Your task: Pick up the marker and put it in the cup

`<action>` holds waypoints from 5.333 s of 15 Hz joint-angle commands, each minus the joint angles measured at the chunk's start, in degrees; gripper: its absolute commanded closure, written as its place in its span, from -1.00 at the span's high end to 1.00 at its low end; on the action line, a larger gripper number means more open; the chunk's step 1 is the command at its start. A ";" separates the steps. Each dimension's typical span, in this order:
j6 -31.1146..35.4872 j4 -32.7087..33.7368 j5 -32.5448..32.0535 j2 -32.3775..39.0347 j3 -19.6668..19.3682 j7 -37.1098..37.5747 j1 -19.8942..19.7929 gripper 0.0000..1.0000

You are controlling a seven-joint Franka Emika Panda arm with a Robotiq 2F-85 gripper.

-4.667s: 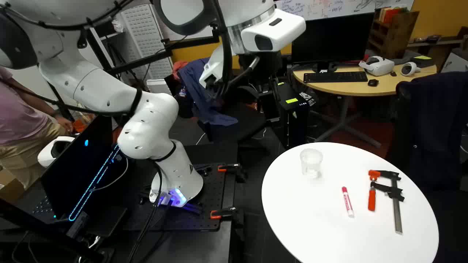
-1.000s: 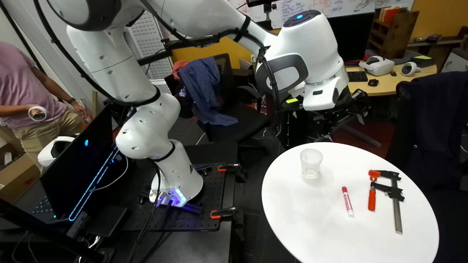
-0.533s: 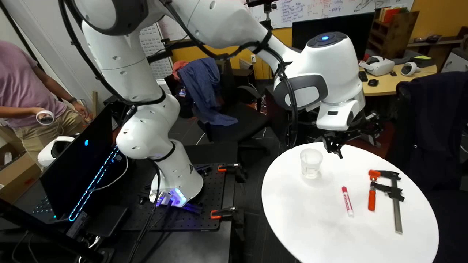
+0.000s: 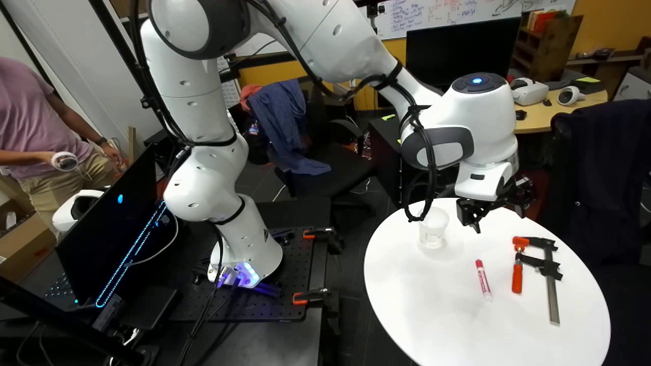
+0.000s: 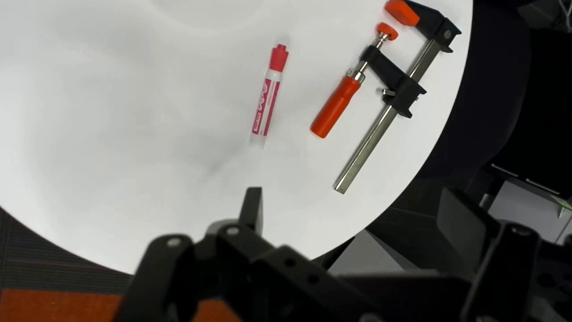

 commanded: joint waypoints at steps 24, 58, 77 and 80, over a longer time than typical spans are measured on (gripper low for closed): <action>-1.14 8.36 16.18 11.21 -0.20 -8.23 -0.30 1.00; -3.38 21.34 21.63 30.41 0.65 -8.14 -2.86 1.00; -5.76 22.50 22.53 32.55 0.81 -7.81 -2.22 1.00; -5.86 22.80 22.55 33.05 0.81 -7.69 -2.24 1.00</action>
